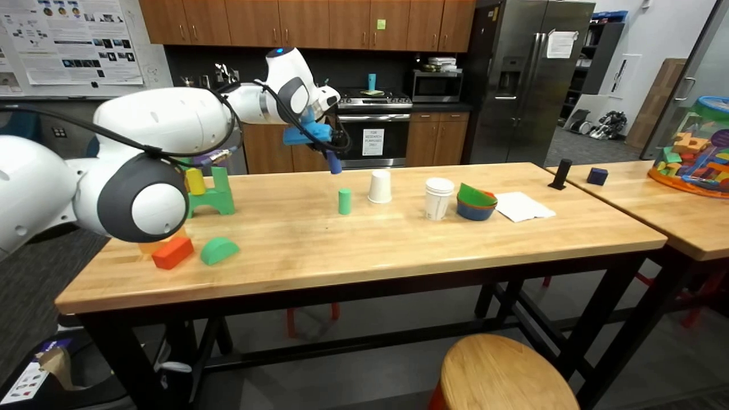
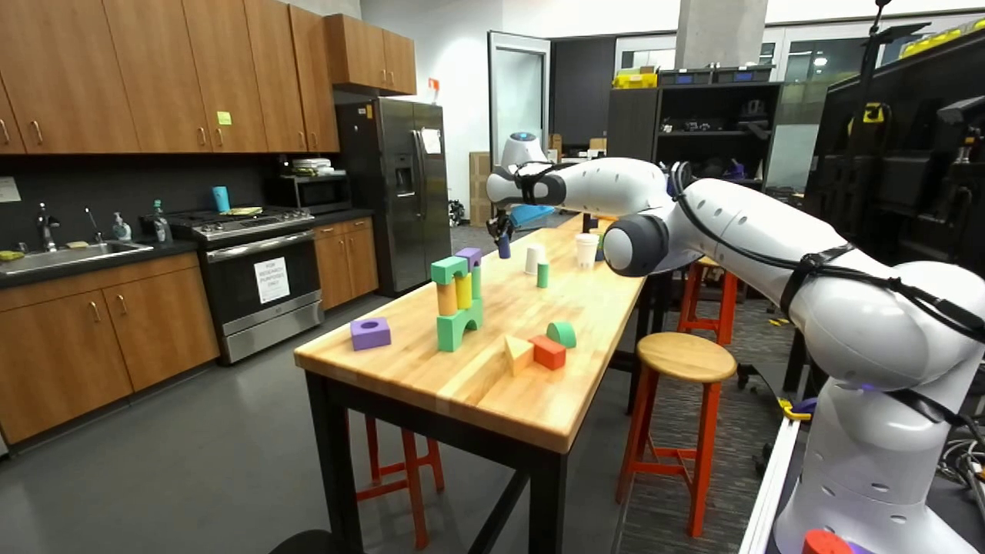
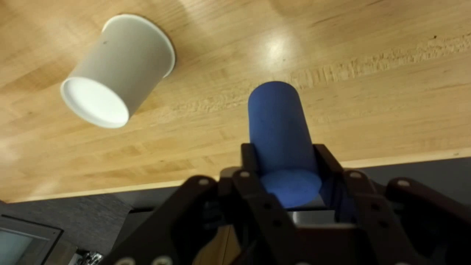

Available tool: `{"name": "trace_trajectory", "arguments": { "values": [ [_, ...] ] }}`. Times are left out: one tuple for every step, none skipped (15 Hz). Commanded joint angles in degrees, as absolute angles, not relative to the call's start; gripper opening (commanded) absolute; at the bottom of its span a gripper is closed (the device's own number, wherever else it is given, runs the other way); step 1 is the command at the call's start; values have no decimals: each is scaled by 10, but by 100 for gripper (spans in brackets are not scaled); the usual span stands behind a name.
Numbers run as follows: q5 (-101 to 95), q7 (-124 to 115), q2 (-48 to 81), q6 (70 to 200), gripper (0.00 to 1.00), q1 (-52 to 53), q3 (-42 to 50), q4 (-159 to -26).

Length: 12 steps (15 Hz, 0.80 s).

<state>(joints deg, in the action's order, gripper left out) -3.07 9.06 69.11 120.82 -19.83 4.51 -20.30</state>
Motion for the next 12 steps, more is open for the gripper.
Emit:
{"name": "trace_trajectory", "arguments": {
  "values": [
    [-22,146,640,1182,16,-198,31,-206],
    [-25,160,630,1182,16,-193,31,-205],
    [-22,184,614,1175,16,-188,23,-205],
    [-22,200,605,1173,16,-180,19,-206],
    [-15,223,595,1163,16,-175,7,-209],
    [-11,233,589,1157,16,-169,1,-212],
    [-19,200,603,1181,41,-176,16,-211],
    [-17,209,596,1173,41,-170,11,-212],
    [-17,212,591,1169,41,-165,9,-213],
    [-17,213,591,1169,41,-162,8,-214],
    [-17,215,591,1169,41,-162,7,-215],
    [-17,216,591,1169,41,-163,7,-216]
  ]
}}
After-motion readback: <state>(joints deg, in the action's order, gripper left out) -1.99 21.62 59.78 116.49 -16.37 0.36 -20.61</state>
